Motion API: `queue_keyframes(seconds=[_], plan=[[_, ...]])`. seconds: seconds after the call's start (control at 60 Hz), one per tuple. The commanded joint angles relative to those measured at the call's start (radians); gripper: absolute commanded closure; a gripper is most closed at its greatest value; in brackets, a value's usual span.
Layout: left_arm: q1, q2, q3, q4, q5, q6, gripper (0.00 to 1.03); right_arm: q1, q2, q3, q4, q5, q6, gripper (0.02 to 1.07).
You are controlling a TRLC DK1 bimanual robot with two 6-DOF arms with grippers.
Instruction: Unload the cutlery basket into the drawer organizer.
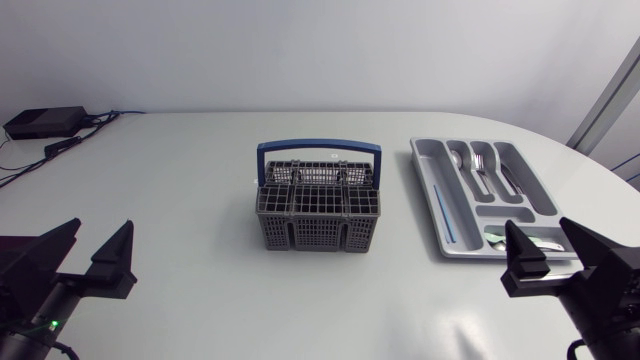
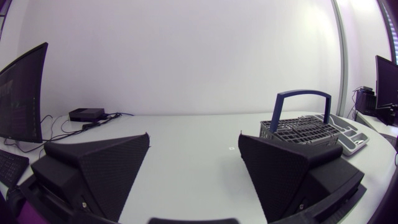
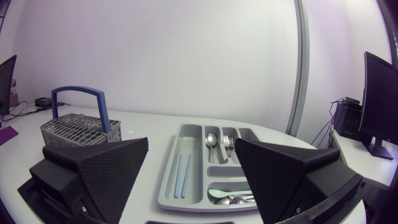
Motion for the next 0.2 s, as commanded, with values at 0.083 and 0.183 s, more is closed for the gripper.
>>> queue_keyframes(seconds=[0.083,0.183], plan=[[0.007,-0.006,-0.019,0.013,0.001,-0.025,0.04,0.007,-0.012,-0.025,0.021,0.012,0.043,0.06],[0.007,-0.006,-0.019,0.013,0.001,-0.025,0.04,0.007,-0.012,-0.025,0.021,0.012,0.043,0.06]])
